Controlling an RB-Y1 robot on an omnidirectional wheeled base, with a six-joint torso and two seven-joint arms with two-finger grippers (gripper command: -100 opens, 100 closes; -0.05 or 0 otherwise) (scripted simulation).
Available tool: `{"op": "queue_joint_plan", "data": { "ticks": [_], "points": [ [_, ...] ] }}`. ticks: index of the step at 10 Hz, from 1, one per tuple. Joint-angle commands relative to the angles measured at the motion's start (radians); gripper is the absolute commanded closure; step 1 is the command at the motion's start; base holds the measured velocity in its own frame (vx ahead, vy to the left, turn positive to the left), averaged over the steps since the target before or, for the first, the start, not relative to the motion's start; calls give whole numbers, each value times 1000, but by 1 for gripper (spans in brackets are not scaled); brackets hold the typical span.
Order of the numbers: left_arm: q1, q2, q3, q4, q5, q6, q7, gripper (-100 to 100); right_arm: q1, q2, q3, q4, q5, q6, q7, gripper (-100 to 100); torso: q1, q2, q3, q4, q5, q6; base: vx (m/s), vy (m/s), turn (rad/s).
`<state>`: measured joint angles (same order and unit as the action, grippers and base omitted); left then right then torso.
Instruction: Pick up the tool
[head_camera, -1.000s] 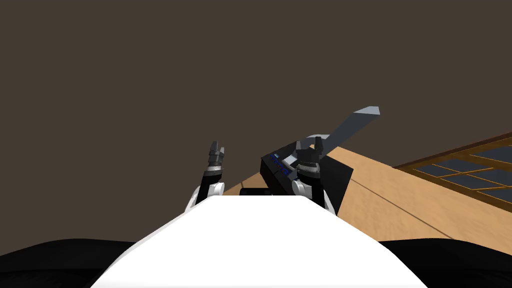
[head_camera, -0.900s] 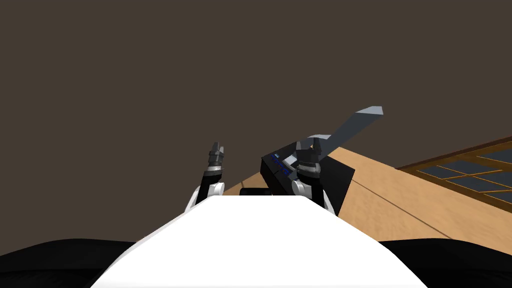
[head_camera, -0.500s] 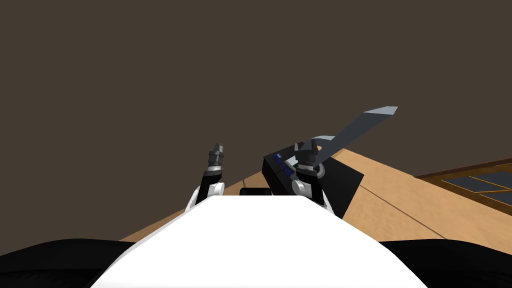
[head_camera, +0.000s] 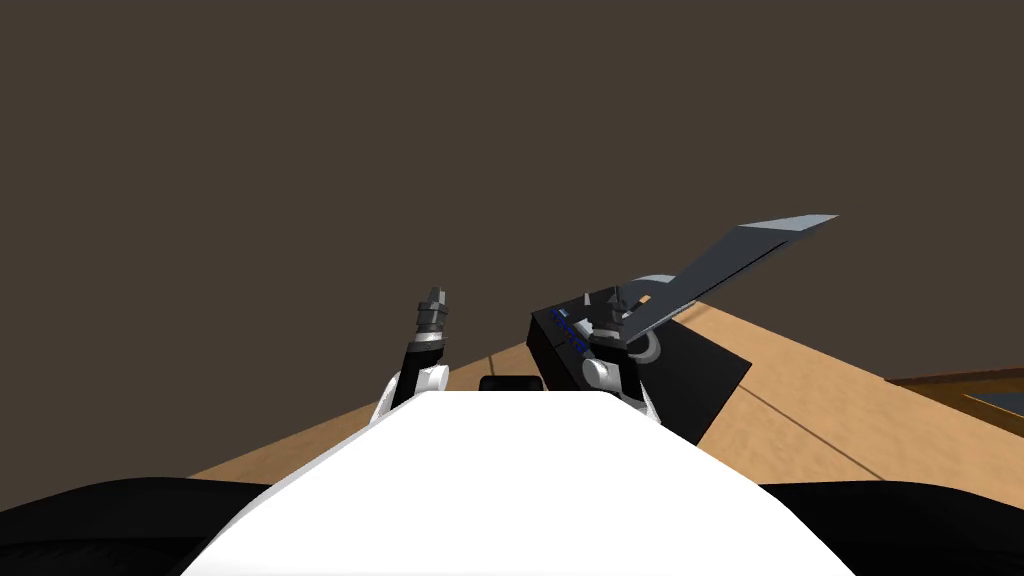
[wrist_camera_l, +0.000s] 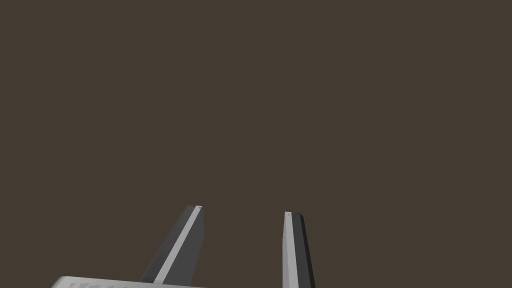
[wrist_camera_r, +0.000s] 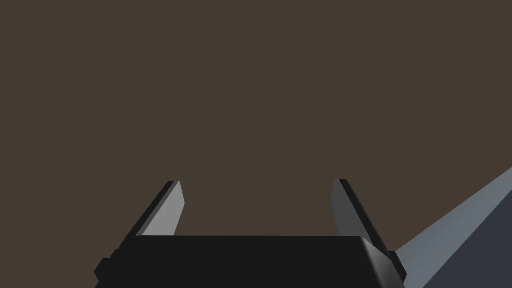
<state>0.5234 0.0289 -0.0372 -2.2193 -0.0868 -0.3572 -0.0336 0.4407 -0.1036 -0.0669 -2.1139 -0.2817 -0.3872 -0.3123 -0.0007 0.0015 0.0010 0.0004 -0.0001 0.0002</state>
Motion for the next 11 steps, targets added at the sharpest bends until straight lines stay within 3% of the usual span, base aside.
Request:
{"op": "queue_joint_plan", "data": {
  "ticks": [1, 2, 5, 6, 7, 8, 9, 10, 11],
  "points": [
    [0, 0, 0, 0, 0, 0, 0, 0, -8, -7, -8, 32, -50, 32, -33, -100, 0, 0, 0, 0, 0, 0, -27, 2, 163],
    [0, 0, 0, 0, 0, 0, 0, 0, -17, -14, -16, 67, -79, 58, -62, -100, 0, 0, 0, 0, 0, 0, -50, -8, 227],
    [0, 0, 0, 0, 0, 0, 0, 0, -25, -21, -26, 103, -157, 85, -92, -100, 0, 1, 0, 0, 0, 0, -38, -4, 95],
    [0, 0, 0, 0, 0, 0, 0, 0, -34, -27, -36, 142, -192, 114, -123, -100, 0, 0, 0, 0, 0, 0, -29, 0, 134],
    [0, 0, 0, 0, 0, 0, 0, 0, -34, -27, -36, 142, -210, 114, -123, -100, 0, 0, 0, 0, 0, 0, -27, -5, 102],
    [0, 0, 0, 0, 0, 0, 0, 0, -42, -34, -47, 177, -245, 143, -154, -100, 0, 0, 0, 0, 0, 0, -33, 0, 164],
    [0, 0, 0, 0, 0, 0, 0, 0, -42, -34, -47, 182, -265, 143, -154, -100, 0, 0, 0, 0, 0, 0, -27, -1, 95],
    [0, 0, 0, 0, 0, 0, 0, 0, -51, -39, -59, 224, -304, 173, -186, -100, 0, 0, 0, 0, 0, 0, -31, 2, 158],
    [0, 0, 0, 0, 0, 0, 0, 0, -51, -39, -59, 224, -322, 173, -186, -100, 0, 0, 0, 0, 0, 0, -27, 1, 82]
  ]
}}
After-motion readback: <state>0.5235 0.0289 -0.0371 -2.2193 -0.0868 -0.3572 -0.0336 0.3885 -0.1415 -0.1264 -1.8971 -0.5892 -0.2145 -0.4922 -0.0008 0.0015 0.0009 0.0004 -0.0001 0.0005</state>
